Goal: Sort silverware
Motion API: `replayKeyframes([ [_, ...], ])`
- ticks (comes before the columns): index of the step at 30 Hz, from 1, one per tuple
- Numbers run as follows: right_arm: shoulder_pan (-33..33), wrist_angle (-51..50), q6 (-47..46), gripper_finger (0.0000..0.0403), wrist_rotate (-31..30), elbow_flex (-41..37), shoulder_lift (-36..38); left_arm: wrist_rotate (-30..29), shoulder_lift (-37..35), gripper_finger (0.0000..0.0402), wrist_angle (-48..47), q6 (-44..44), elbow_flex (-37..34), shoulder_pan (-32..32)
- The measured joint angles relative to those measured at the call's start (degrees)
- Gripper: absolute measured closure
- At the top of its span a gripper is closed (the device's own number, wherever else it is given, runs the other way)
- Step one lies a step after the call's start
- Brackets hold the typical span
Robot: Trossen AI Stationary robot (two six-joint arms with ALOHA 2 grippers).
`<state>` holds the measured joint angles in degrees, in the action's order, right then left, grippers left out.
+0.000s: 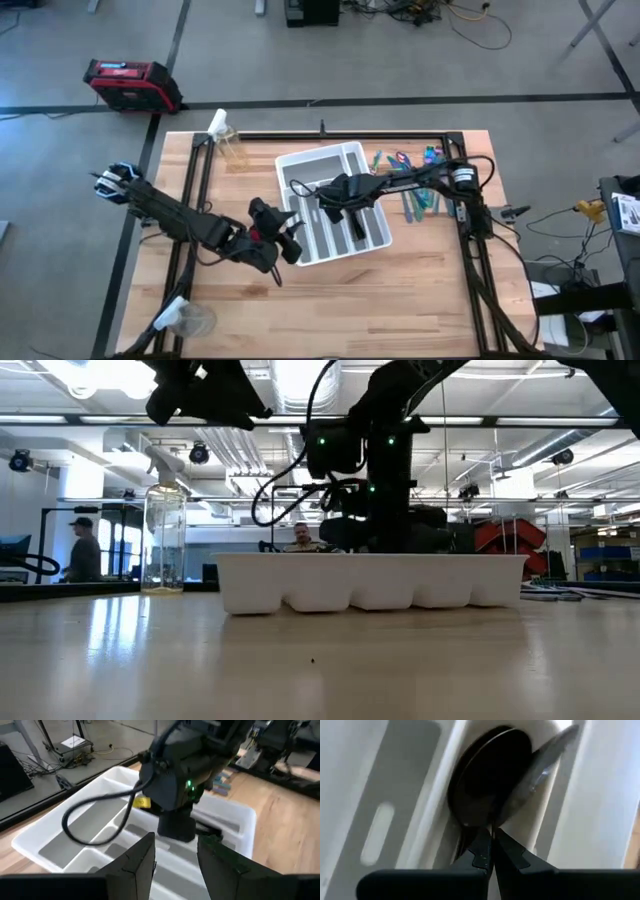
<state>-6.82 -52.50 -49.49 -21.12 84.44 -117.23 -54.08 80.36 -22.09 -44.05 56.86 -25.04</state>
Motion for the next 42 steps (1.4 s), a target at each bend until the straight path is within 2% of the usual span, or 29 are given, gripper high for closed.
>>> replayKeyframes([
  [7, -0.05, 0.10, 1.43, 0.0402, -2.81, -0.04, -0.67, -0.54, 0.35, 0.0269, -0.44, 0.00, 0.00, 0.00],
  [10, 0.04, 0.42, 2.64, 0.0386, -3.37, -0.06, -0.55, -1.38, 0.33, 0.0269, -0.55, 0.02, 0.00, 0.00],
  [16, 0.87, 0.36, 5.56, 0.0311, -3.95, -0.07, 0.00, -1.49, 0.50, 0.0269, -0.89, 0.26, 0.00, -0.02],
  [24, 4.30, -3.35, 9.77, 0.0213, -8.07, -0.09, 2.72, -1.38, 0.52, 0.0269, -0.94, 0.07, 0.00, -0.95],
  [28, 7.55, -12.94, 13.33, 0.0185, -11.87, -0.41, 7.41, -1.25, 0.52, 0.0269, -0.98, 0.04, 0.00, -2.11],
  [33, 12.12, -27.07, 11.39, 0.0163, -20.11, -2.72, 16.00, -1.32, 1.86, 0.0269, -0.89, 0.02, 0.00, -3.72],
  [38, 15.04, -27.99, 10.09, 0.0148, -19.62, -10.62, 27.17, -1.44, 6.29, 0.0269, 1.15, 0.02, 0.00, -4.04],
  [42, 13.22, -27.29, 8.46, 0.0143, -18.09, -19.04, 37.18, -1.32, 10.85, 0.0269, 5.95, 0.49, 0.00, -3.76],
])
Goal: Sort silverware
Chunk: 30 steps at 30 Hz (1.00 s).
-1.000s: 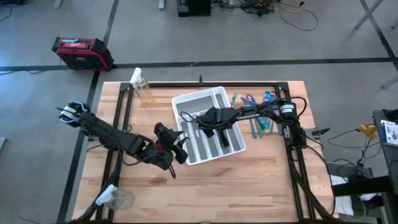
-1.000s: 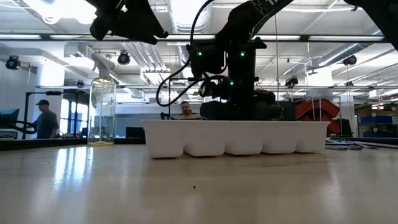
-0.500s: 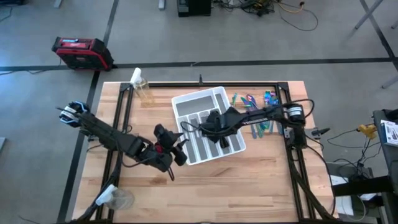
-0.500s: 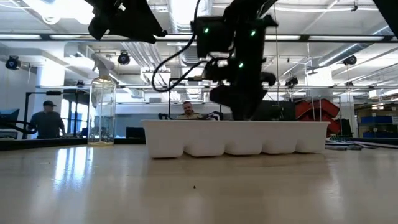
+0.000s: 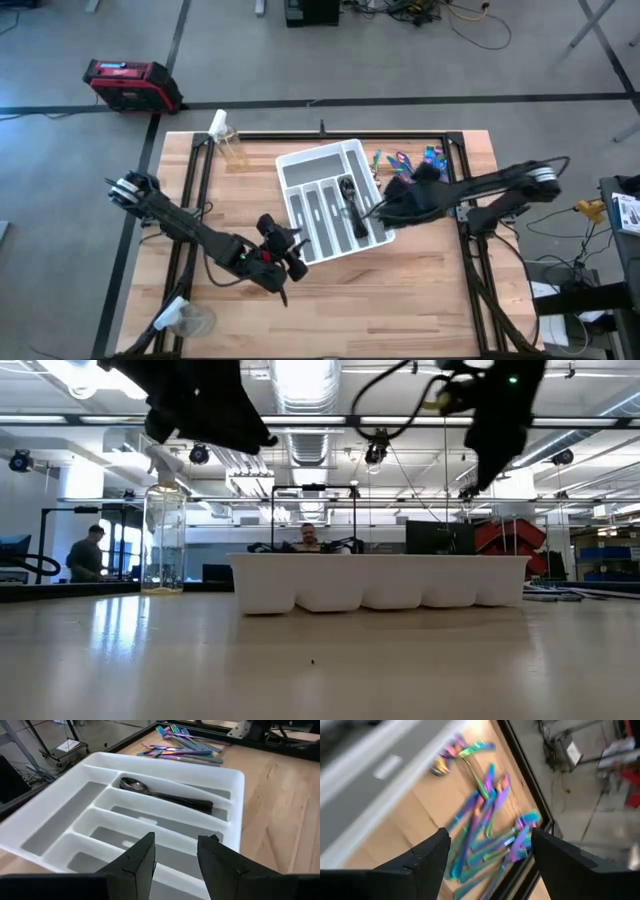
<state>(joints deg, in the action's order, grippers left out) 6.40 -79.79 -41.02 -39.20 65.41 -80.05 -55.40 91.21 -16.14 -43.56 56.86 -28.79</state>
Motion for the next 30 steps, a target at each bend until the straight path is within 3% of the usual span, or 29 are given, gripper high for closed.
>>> replayKeyframes([
  [6, -4.50, 9.65, -1.30, 0.0147, 1.77, -14.76, 14.69, 0.19, 5.06, 0.0269, 8.70, 2.99, 0.00, 1.52],
  [12, -7.33, 23.62, 4.83, 0.0169, 5.11, -26.05, 21.74, 3.22, 6.76, 0.0269, 13.66, 3.01, 0.00, 6.15],
  [17, -11.22, 31.77, 10.84, 0.0189, 5.26, -29.99, 21.72, 5.43, 6.96, 0.0269, 15.20, 2.35, 0.00, 10.52],
  [22, -19.07, 40.37, 17.91, 0.0204, 5.99, -30.21, 18.73, 9.76, 7.01, 0.0269, 17.16, 2.28, 0.00, 13.83],
  [30, -29.66, 52.84, 22.17, 0.0220, 21.99, -30.21, 11.64, 12.14, 9.53, 0.0269, 14.37, -0.05, 0.00, 14.55],
])
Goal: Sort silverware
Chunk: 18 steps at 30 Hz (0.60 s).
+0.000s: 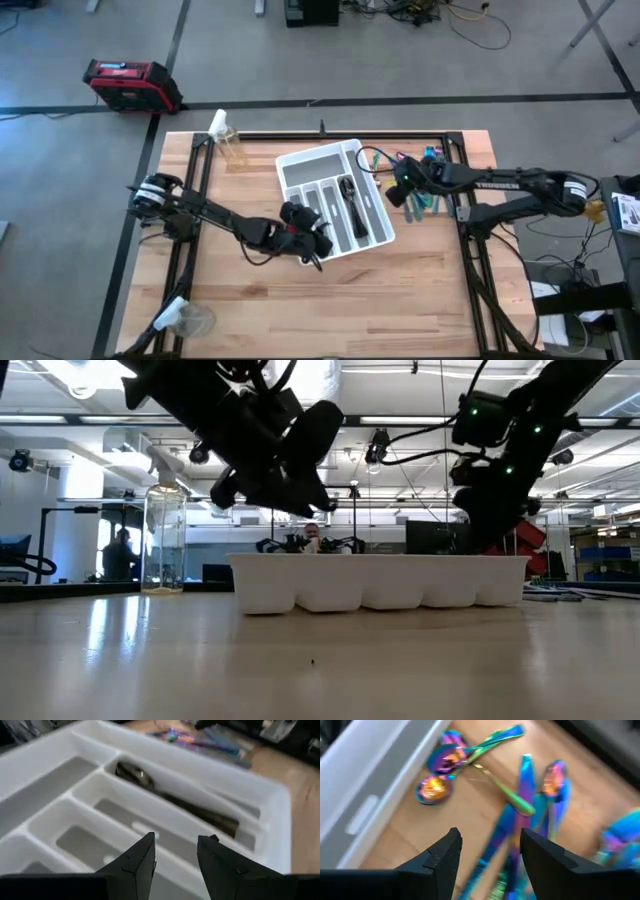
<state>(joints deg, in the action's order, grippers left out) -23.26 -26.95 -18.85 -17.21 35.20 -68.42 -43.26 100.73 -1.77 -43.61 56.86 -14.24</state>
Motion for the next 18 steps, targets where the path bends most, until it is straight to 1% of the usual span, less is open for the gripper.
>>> replayKeyframes([
  [5, -0.34, 3.37, -0.43, 0.0229, 4.28, 0.00, -4.71, 6.19, 0.80, 0.0269, -7.47, -5.60, 0.00, -0.04],
  [9, 0.81, 5.73, -2.66, 0.0236, 11.20, 0.00, -8.69, 9.04, 0.74, 0.0269, -13.56, -10.64, 0.00, -0.82],
  [14, 4.26, 10.06, -4.22, 0.0246, 20.18, -0.04, -11.77, 13.05, 0.58, 0.0269, -15.31, -11.60, 0.00, -2.59],
  [18, 9.25, 16.63, -5.01, 0.0254, 23.30, 0.10, -11.85, 13.53, -0.50, 0.0269, -14.93, -11.99, 0.00, -3.83],
])
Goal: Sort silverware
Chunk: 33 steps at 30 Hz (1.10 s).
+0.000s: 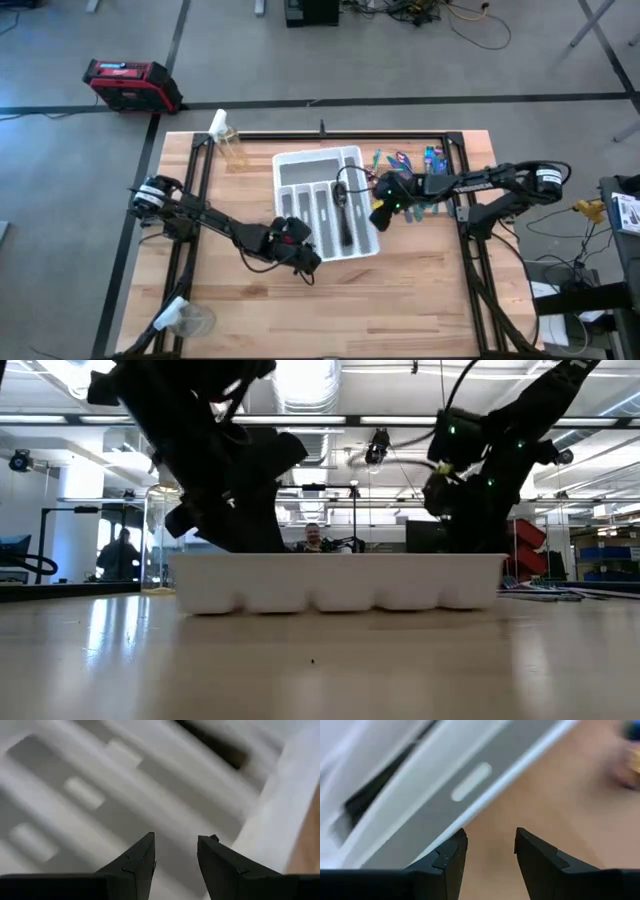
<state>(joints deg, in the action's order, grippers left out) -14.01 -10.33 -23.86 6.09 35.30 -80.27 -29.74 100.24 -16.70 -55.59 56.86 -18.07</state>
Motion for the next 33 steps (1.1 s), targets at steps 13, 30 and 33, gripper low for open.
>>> replayKeyframes([
  [13, 2.05, -3.24, 16.32, 0.0275, -15.92, 6.55, 2.60, -5.99, -0.64, 0.0269, 2.21, -0.46, 0.02, -2.16],
  [30, -10.80, -5.25, 37.21, 0.0253, -10.63, 5.33, -5.31, -6.44, 8.05, 0.0269, 13.26, -0.48, 0.02, -2.98],
  [33, -10.90, -3.89, 38.28, 0.0258, -10.78, 5.32, -7.78, -6.08, 10.37, 0.0269, 17.22, -0.46, 0.13, -2.85],
])
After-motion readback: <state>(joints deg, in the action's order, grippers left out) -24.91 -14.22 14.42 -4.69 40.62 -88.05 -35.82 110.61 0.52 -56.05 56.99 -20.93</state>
